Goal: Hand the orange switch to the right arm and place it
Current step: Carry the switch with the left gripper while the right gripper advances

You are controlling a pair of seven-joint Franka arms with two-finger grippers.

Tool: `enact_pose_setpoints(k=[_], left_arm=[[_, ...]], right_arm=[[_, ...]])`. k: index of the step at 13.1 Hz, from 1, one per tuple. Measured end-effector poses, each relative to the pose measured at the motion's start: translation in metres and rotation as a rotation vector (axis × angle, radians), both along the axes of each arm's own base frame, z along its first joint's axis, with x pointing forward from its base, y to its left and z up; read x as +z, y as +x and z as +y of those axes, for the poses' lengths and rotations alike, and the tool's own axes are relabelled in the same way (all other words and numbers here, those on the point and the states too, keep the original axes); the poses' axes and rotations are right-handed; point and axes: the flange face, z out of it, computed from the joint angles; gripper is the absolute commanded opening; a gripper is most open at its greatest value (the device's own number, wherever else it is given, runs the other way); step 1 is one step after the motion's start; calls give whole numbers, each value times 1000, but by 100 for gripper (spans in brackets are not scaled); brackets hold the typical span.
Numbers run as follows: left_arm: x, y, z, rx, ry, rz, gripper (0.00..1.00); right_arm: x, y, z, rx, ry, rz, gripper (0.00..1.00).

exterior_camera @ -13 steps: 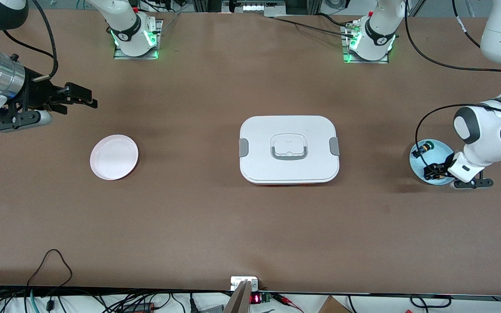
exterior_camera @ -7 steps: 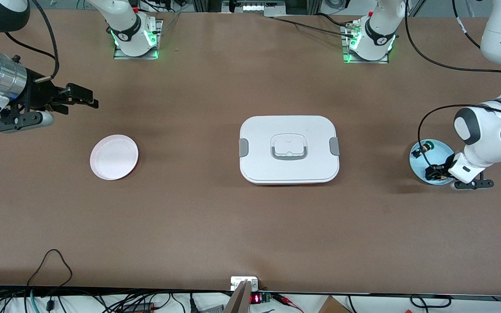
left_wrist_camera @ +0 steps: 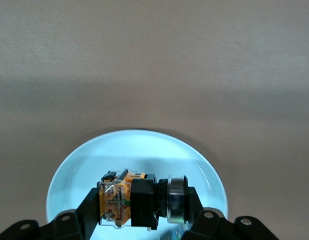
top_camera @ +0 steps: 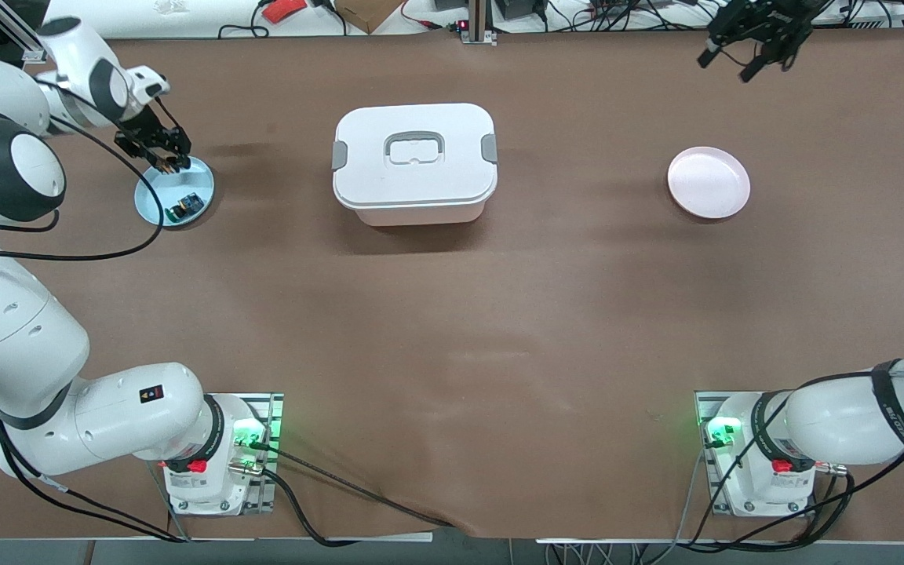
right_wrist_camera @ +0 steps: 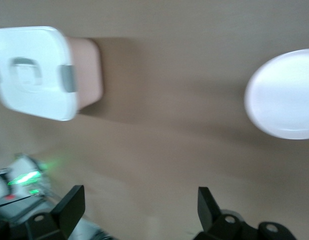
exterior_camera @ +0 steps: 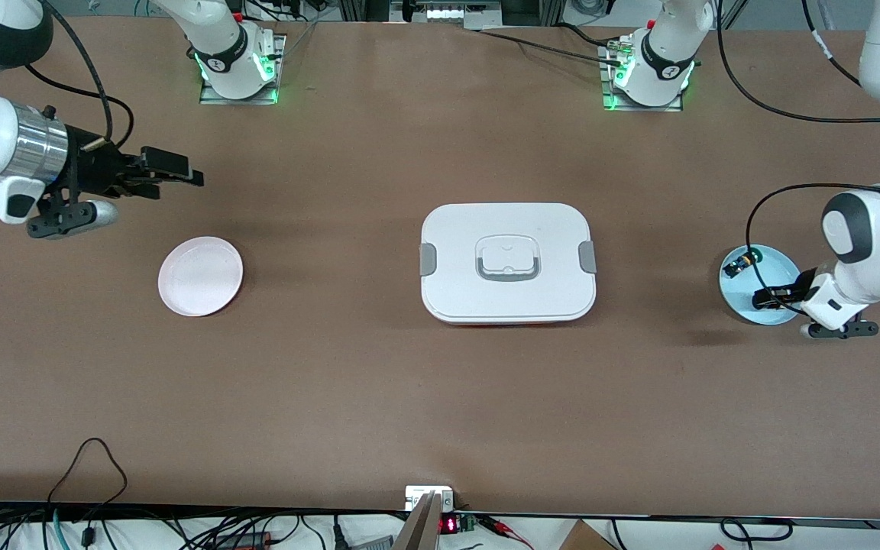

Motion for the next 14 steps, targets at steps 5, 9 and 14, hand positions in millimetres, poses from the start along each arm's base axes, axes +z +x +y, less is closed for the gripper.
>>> enact_pose_setpoints(k=[5, 9, 14], left_arm=[[86, 20, -47, -83, -73, 176, 14], [162, 31, -158, -242, -252, 261, 14], [200, 33, -211, -282, -740, 200, 15]], right_arm=[[-30, 1, 17, -142, 388, 140, 100], [-54, 4, 28, -247, 624, 237, 100], [-49, 10, 51, -267, 810, 247, 100]])
